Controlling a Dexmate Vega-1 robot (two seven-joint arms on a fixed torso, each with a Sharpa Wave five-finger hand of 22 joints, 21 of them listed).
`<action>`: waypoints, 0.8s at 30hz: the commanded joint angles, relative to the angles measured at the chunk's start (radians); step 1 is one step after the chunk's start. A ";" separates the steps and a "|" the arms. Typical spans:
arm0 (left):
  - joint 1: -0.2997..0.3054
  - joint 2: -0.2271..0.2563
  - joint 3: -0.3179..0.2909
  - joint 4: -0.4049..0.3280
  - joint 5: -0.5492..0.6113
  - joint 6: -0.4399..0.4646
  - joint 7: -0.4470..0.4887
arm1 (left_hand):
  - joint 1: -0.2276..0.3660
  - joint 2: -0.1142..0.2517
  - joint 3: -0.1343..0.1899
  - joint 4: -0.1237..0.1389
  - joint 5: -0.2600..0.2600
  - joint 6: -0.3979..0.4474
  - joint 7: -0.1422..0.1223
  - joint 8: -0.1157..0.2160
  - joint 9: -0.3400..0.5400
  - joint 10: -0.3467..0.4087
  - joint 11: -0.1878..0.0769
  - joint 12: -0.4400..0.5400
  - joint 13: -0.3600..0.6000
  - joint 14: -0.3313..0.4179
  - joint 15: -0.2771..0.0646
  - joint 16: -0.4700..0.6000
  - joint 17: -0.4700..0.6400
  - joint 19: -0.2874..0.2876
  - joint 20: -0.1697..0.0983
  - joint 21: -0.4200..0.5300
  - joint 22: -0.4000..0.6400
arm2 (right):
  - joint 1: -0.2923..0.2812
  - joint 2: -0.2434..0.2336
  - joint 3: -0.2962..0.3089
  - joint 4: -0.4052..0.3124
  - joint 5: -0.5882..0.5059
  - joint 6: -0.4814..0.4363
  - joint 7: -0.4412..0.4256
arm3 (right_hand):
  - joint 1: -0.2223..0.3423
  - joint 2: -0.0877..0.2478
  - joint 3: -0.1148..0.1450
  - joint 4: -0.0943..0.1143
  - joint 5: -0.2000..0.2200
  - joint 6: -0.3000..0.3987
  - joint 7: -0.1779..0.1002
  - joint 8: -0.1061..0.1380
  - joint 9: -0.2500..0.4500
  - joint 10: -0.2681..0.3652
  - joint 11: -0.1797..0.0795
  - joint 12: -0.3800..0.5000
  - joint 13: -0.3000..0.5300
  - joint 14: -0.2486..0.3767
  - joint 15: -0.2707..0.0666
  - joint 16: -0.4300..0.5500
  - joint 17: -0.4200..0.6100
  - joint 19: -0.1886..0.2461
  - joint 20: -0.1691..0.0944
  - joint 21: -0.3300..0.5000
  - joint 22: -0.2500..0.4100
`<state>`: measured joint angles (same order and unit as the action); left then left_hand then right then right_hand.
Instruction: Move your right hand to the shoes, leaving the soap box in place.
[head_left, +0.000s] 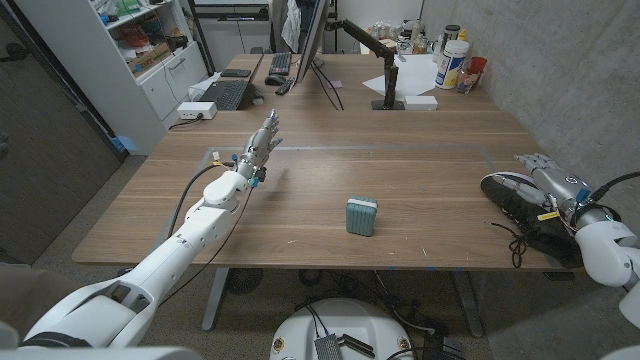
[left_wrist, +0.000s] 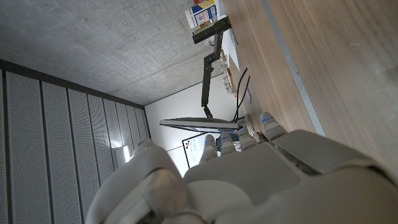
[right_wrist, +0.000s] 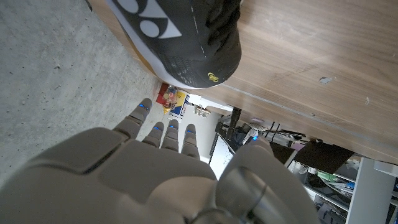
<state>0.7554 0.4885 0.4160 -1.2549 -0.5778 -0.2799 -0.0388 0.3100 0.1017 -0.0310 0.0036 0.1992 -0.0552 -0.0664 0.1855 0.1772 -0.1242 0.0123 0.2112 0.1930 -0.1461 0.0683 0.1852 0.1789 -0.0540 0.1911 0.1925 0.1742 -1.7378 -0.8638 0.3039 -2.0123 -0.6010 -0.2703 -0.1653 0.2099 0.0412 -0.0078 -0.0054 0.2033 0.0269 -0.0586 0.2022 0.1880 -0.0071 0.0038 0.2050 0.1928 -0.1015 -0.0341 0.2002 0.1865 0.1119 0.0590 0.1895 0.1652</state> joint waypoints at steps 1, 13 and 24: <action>0.004 0.004 -0.004 -0.001 -0.004 -0.004 -0.005 | 0.005 0.004 0.000 -0.005 -0.004 0.012 0.002 0.006 0.003 -0.001 0.002 0.004 0.003 -0.002 0.003 0.006 0.005 0.013 -0.009 0.009 0.003 | -0.013 0.008 0.010 -0.006 -0.004 -0.007 0.013 | -0.004 0.007 -0.006 -0.001 -0.001 -0.001 0.005 -0.002 0.005 0.005 0.001 0.007 0.003 0.009 -0.027 0.009 0.002 0.012 -0.003 0.008 0.002; 0.009 0.009 -0.005 -0.012 0.000 0.003 0.004 | 0.006 0.004 0.000 -0.007 -0.004 0.021 0.005 0.007 0.003 -0.003 0.006 0.003 0.003 -0.007 -0.001 0.003 0.005 0.000 -0.012 0.002 0.003 | -0.017 0.017 0.016 -0.003 0.005 -0.014 0.024 | -0.004 0.007 -0.006 -0.002 -0.001 -0.004 0.009 -0.003 0.005 0.004 0.000 0.005 0.003 0.014 -0.022 0.009 0.001 0.016 -0.001 0.007 0.002; 0.002 0.007 0.001 -0.017 0.008 0.010 0.008 | 0.006 0.004 0.001 -0.007 -0.004 0.020 0.004 0.006 0.003 -0.003 0.004 0.003 0.003 -0.007 -0.002 0.003 0.005 -0.001 -0.011 0.002 0.003 | -0.036 0.050 0.041 0.000 0.019 -0.026 0.006 | -0.004 0.008 -0.006 -0.004 -0.001 -0.049 0.018 -0.019 0.005 -0.001 0.000 0.001 0.003 0.016 -0.015 0.006 0.001 0.018 0.009 0.003 0.002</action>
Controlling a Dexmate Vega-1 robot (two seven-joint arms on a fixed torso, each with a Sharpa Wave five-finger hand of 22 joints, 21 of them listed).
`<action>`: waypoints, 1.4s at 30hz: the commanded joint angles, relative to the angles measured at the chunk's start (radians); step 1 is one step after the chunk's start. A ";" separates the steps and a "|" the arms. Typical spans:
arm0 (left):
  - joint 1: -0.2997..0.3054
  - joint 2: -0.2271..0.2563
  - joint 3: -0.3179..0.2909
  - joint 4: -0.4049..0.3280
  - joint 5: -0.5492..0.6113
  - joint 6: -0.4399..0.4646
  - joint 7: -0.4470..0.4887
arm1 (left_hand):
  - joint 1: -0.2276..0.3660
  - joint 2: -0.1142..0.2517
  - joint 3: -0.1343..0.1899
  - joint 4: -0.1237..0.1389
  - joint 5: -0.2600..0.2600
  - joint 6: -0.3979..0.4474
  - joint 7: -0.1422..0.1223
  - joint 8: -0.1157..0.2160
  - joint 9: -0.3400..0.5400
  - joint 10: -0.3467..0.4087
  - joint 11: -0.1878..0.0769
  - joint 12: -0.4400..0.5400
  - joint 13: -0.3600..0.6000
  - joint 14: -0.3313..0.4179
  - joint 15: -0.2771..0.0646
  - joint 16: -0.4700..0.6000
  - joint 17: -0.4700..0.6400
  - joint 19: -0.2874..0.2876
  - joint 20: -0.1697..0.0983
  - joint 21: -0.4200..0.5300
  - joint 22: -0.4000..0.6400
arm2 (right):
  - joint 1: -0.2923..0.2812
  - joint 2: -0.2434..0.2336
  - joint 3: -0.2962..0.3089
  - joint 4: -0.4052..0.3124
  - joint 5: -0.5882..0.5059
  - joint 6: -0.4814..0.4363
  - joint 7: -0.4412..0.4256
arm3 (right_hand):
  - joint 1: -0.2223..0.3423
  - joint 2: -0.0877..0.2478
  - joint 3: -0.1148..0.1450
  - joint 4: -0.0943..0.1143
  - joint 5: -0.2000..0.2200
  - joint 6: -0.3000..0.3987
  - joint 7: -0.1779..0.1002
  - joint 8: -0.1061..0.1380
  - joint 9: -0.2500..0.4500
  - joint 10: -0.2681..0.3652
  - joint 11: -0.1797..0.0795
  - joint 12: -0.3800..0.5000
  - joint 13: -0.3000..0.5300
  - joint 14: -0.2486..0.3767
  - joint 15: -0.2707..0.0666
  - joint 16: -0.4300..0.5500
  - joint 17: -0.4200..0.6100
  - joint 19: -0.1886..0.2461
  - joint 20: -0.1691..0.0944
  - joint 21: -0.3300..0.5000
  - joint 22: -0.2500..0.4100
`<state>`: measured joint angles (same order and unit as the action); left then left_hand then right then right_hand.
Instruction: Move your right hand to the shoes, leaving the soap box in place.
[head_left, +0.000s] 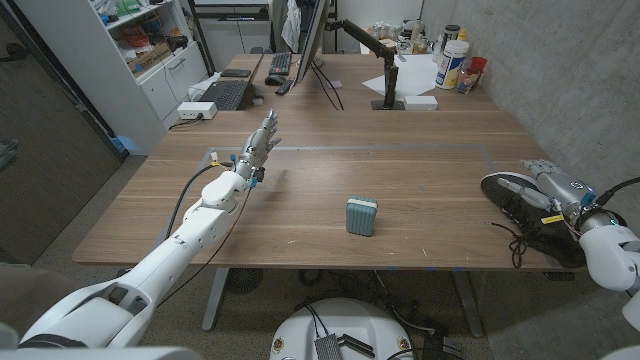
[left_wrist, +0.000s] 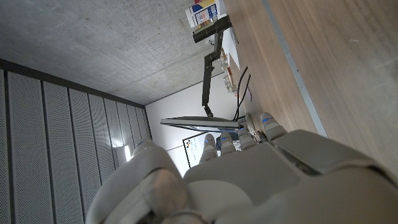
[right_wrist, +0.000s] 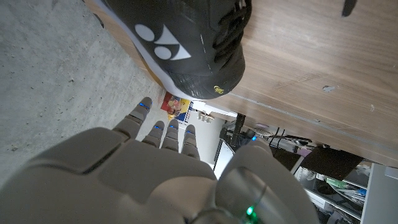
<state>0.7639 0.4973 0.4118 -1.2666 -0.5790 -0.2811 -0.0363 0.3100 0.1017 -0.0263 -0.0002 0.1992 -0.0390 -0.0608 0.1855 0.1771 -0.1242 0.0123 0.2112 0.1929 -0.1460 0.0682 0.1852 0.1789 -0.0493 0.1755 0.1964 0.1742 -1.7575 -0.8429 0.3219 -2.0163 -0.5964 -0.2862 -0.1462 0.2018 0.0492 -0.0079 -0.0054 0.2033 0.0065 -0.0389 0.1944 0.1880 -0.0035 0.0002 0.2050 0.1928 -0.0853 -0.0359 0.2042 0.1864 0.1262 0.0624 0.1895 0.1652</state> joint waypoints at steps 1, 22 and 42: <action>-0.007 -0.002 0.006 -0.005 0.009 0.011 0.006 | 0.006 0.004 -0.004 -0.004 -0.004 0.005 -0.002 0.006 0.003 -0.003 0.004 0.003 0.003 -0.007 -0.002 0.003 0.005 -0.006 0.005 -0.002 0.003 | -0.016 0.030 0.023 0.004 0.015 -0.011 -0.013 | 0.004 0.000 -0.006 -0.004 -0.001 -0.029 -0.001 -0.011 0.005 -0.005 0.003 0.001 0.003 0.000 -0.014 0.001 0.001 0.004 0.005 0.003 0.002; 0.003 0.008 0.003 -0.032 0.014 0.022 0.017 | 0.006 0.005 -0.003 -0.004 -0.004 0.006 -0.003 0.005 0.003 -0.003 0.003 0.003 0.003 -0.007 -0.002 0.003 0.005 -0.006 0.006 -0.002 0.003 | -0.017 0.058 0.007 0.022 0.050 -0.013 -0.067 | 0.004 0.002 -0.006 -0.006 -0.001 -0.047 0.001 -0.010 0.006 -0.006 0.003 -0.001 0.003 0.003 -0.010 -0.001 0.001 0.008 0.010 0.002 0.002; 0.023 0.024 -0.010 -0.041 0.003 0.018 0.014 | 0.005 0.004 -0.003 -0.005 -0.004 0.008 -0.004 0.005 0.003 -0.004 0.002 0.003 0.003 -0.007 -0.001 0.003 0.005 -0.007 0.005 -0.002 0.003 | -0.031 0.058 -0.013 0.004 0.062 -0.050 -0.087 | 0.004 0.004 -0.005 -0.007 -0.001 -0.040 -0.002 -0.004 0.006 -0.009 0.007 -0.003 0.003 0.000 -0.007 -0.004 0.001 0.006 0.009 -0.001 0.002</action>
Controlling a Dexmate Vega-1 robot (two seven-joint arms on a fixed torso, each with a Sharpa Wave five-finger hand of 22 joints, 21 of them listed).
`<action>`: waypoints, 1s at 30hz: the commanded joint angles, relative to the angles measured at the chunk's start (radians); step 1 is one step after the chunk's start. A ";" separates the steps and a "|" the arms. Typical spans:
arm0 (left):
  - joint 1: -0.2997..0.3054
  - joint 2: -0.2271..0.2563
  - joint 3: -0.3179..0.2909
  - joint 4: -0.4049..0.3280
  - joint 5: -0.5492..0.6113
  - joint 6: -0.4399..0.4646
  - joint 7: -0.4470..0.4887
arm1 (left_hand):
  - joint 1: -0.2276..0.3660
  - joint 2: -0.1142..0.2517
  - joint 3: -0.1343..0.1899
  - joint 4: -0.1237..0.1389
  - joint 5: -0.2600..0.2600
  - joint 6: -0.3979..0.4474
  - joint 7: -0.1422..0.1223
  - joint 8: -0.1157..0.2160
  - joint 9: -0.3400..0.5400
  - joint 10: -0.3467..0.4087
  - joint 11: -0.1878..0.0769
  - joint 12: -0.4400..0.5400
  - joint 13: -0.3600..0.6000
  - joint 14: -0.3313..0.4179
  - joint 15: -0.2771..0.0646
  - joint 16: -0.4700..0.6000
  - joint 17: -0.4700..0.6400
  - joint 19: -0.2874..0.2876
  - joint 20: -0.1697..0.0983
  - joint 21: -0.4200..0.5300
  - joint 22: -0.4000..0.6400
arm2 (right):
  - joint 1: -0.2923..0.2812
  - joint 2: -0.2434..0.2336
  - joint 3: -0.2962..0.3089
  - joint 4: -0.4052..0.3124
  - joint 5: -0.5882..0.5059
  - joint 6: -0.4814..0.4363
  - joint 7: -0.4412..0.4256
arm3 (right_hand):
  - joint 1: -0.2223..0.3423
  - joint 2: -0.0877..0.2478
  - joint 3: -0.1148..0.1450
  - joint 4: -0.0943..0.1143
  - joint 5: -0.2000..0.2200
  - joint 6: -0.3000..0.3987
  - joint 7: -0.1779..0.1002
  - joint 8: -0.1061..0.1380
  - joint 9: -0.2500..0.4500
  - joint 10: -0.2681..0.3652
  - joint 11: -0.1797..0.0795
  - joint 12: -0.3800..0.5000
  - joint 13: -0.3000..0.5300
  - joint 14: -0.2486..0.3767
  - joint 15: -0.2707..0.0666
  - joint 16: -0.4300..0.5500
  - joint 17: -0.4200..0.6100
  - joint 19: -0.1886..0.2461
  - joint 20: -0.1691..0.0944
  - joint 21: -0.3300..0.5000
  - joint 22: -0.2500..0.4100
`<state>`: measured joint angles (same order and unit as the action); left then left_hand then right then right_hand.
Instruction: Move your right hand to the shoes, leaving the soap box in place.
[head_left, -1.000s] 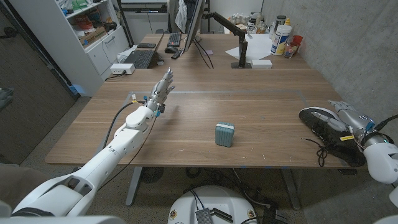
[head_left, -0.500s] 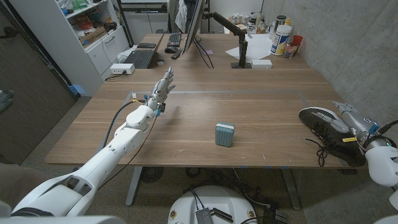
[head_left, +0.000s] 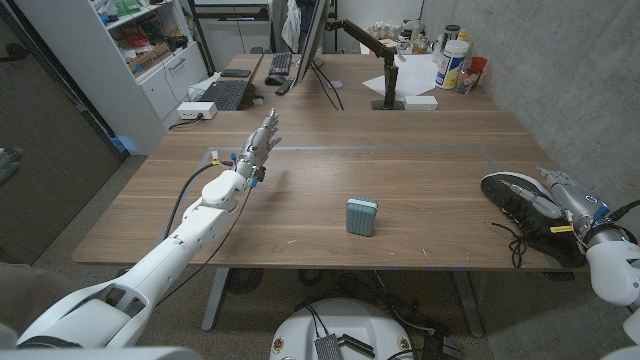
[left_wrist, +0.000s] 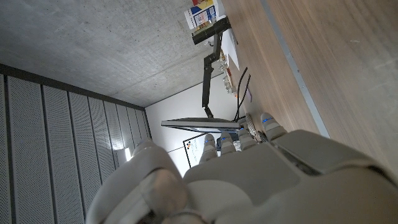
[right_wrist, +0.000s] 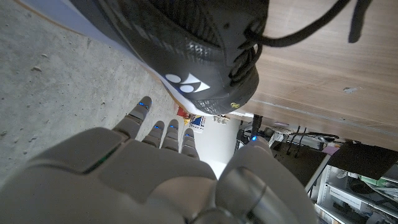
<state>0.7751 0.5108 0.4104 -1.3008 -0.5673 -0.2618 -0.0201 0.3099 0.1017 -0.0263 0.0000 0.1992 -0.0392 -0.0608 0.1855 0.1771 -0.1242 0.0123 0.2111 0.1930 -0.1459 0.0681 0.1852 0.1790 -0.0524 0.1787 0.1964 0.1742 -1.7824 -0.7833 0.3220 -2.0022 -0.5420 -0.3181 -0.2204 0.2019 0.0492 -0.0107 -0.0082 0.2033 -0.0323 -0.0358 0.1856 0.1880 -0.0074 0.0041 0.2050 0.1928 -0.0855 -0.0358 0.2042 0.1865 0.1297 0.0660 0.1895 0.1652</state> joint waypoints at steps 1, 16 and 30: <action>0.013 0.013 -0.009 -0.007 -0.011 -0.001 -0.006 | 0.005 0.004 -0.003 -0.006 -0.004 0.009 -0.004 0.005 0.003 -0.004 0.002 0.003 0.003 -0.008 -0.002 0.003 0.005 -0.004 0.002 -0.003 0.003 | -0.006 -0.002 -0.017 -0.015 0.007 -0.026 -0.011 | 0.004 0.004 -0.002 -0.005 -0.001 0.000 -0.005 0.006 0.006 -0.005 0.003 -0.003 0.003 0.000 -0.007 -0.004 0.001 0.002 0.006 -0.001 0.002; 0.020 0.014 -0.013 0.001 -0.016 -0.010 -0.012 | 0.004 0.004 -0.003 -0.006 -0.004 0.023 -0.004 0.009 0.003 0.020 -0.002 0.012 0.003 -0.005 -0.003 0.004 0.005 -0.003 0.003 -0.002 0.003 | -0.010 -0.011 -0.020 -0.025 0.013 -0.058 -0.011 | 0.005 0.005 -0.002 -0.006 -0.001 -0.002 -0.002 0.006 0.006 -0.007 0.003 -0.004 0.003 -0.001 -0.006 -0.005 0.001 0.002 0.005 -0.002 0.002; 0.028 0.014 -0.015 -0.001 -0.020 -0.013 -0.011 | 0.004 0.004 -0.003 -0.007 -0.004 0.023 -0.004 0.007 0.003 0.019 -0.006 0.010 0.003 -0.005 -0.002 0.004 0.005 -0.003 0.002 -0.002 0.003 | -0.013 -0.013 -0.024 -0.030 0.024 -0.078 -0.009 | 0.005 0.006 -0.002 -0.006 -0.001 -0.002 0.000 0.007 0.006 -0.007 0.004 -0.004 0.003 0.000 -0.005 -0.006 0.001 0.002 0.005 -0.003 0.002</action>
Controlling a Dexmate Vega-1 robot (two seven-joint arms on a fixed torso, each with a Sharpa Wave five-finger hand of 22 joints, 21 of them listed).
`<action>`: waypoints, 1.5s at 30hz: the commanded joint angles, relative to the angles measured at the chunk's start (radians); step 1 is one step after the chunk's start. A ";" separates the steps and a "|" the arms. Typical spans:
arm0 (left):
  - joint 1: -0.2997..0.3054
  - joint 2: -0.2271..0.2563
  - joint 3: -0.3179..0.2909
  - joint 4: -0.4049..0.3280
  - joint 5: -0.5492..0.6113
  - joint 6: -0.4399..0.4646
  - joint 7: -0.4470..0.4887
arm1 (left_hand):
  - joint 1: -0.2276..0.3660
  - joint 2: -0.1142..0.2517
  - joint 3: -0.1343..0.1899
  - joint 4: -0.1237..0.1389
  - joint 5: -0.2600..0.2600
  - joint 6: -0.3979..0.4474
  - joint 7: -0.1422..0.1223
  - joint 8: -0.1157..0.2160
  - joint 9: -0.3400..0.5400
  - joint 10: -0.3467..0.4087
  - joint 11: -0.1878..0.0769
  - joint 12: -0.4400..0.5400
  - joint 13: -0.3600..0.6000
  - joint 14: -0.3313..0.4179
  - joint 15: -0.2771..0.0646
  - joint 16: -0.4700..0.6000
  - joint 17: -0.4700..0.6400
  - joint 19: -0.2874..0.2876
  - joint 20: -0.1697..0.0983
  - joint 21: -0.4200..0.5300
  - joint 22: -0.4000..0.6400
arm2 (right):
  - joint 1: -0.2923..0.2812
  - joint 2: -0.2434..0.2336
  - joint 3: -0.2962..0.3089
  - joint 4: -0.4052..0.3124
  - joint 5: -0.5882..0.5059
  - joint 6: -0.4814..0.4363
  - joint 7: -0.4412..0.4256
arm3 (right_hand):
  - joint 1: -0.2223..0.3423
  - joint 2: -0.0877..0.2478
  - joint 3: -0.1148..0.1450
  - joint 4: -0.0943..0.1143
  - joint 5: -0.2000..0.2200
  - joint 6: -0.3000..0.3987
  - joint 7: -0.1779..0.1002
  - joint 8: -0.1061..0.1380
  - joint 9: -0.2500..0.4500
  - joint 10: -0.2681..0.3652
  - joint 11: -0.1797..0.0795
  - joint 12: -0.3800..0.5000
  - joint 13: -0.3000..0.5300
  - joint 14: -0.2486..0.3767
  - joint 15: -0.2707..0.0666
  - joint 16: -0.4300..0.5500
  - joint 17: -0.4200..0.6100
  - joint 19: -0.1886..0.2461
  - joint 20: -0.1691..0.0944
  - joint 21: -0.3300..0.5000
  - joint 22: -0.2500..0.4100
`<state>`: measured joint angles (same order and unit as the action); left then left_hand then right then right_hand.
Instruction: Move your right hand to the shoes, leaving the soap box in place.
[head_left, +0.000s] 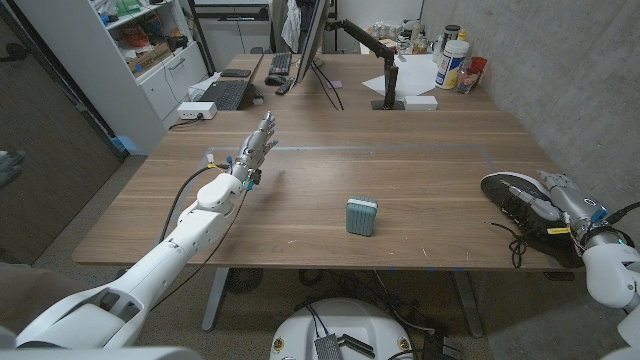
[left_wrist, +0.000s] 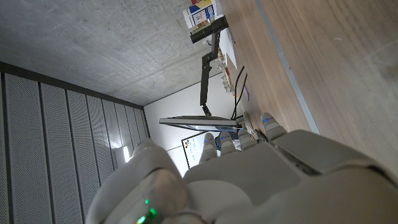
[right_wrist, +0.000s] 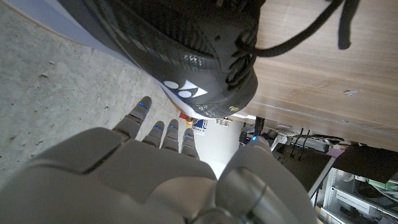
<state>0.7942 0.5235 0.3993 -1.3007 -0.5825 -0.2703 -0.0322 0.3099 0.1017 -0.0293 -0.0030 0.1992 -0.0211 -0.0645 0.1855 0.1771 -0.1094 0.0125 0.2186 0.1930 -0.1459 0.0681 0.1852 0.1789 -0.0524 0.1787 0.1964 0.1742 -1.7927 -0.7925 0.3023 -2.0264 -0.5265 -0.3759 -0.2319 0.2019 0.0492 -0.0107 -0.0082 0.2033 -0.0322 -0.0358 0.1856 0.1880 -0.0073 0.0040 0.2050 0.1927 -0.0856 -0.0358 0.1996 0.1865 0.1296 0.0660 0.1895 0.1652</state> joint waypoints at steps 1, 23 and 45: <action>0.013 0.002 -0.006 0.000 -0.007 -0.007 0.001 | 0.004 0.004 0.000 -0.004 -0.004 0.005 0.000 0.007 0.003 0.003 -0.006 0.003 0.003 -0.004 -0.003 0.004 0.005 -0.003 0.003 -0.002 0.003 | -0.003 -0.005 -0.004 -0.005 0.009 -0.022 0.005 | 0.005 0.007 -0.002 -0.007 -0.001 -0.002 -0.001 0.007 0.006 -0.008 0.004 -0.005 0.003 0.000 -0.006 -0.001 0.001 0.002 0.005 -0.003 0.002; 0.028 0.007 -0.010 -0.018 -0.007 -0.007 0.012 | 0.004 0.004 0.001 -0.006 -0.004 0.011 -0.002 0.007 0.003 0.003 -0.005 0.001 0.003 -0.004 -0.002 0.004 0.005 -0.002 0.003 -0.002 0.003 | 0.000 -0.017 -0.005 0.011 0.029 -0.043 0.007 | 0.006 0.008 -0.001 -0.008 -0.001 -0.003 0.004 0.008 0.006 -0.012 0.003 -0.006 0.003 -0.002 -0.002 -0.003 0.001 0.001 0.007 -0.004 0.002; 0.027 0.004 -0.006 -0.017 -0.002 -0.002 0.018 | 0.004 0.004 0.001 -0.008 -0.004 0.011 -0.004 0.005 0.003 0.003 -0.003 0.000 0.003 -0.003 -0.002 0.004 0.005 -0.002 0.003 -0.002 0.003 | -0.011 -0.022 0.007 0.022 0.052 -0.042 0.003 | 0.005 0.008 -0.001 -0.009 -0.001 -0.002 0.003 0.010 0.006 -0.012 0.003 -0.006 0.004 -0.004 0.000 -0.004 0.001 -0.001 0.008 -0.004 0.002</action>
<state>0.8207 0.5302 0.3904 -1.3202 -0.5882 -0.2781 -0.0178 0.3099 0.1017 -0.0263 -0.0058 0.1992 -0.0123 -0.0626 0.1855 0.1771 -0.1095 0.0125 0.2186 0.1930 -0.1459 0.0681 0.1852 0.1789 -0.0524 0.1787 0.1964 0.1742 -1.8003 -0.8121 0.3033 -2.0101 -0.4892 -0.4169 -0.2267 0.2019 0.0491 -0.0135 -0.0110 0.2033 -0.0322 -0.0358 0.1856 0.1880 -0.0127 0.0092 0.1973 0.1927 -0.0856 -0.0358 0.1960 0.1865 0.1274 0.0682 0.1895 0.1652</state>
